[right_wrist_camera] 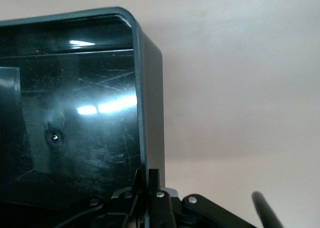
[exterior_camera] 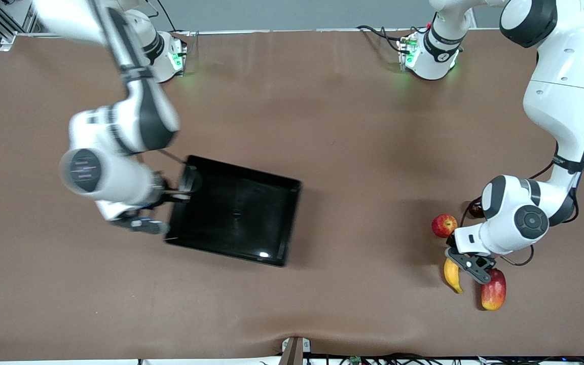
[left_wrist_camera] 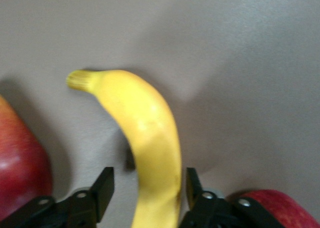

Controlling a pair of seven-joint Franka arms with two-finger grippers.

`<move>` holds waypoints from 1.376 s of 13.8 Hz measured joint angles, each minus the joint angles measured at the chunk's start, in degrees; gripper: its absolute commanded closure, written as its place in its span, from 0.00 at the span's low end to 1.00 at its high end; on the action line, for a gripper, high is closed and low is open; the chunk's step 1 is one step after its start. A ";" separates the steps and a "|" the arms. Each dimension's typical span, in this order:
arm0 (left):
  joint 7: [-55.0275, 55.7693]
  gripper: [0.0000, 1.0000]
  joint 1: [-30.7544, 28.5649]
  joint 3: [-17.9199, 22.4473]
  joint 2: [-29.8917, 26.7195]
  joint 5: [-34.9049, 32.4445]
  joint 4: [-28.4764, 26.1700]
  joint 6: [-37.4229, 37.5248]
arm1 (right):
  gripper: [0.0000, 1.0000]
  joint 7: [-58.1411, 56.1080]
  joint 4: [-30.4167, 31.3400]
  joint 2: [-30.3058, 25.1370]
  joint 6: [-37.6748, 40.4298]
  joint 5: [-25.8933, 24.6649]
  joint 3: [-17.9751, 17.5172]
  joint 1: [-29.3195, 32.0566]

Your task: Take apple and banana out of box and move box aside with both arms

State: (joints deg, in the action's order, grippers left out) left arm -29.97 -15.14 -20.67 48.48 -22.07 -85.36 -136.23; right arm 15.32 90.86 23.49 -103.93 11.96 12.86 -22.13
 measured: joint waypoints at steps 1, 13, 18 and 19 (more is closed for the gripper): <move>0.40 0.00 -0.28 -0.15 -0.27 0.00 0.31 -0.21 | 1.00 -5.03 2.10 -1.03 0.02 0.01 0.06 3.61; 14.69 0.00 -0.30 -3.01 -15.51 10.01 2.06 17.53 | 1.00 -43.69 9.28 1.52 -9.32 -0.27 0.06 33.88; 30.64 0.00 -0.12 -5.59 -22.01 11.12 2.05 26.43 | 0.01 -44.84 10.91 5.87 -15.59 -0.23 -0.16 35.15; 32.97 0.00 0.00 -6.05 -23.22 11.12 2.05 27.81 | 0.00 -44.85 10.95 6.16 -15.60 -0.21 -0.28 35.15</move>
State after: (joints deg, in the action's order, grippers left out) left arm 3.00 -15.15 -26.72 25.26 -10.95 -83.31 -108.42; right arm -29.52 101.81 29.65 -119.53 11.75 12.58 13.02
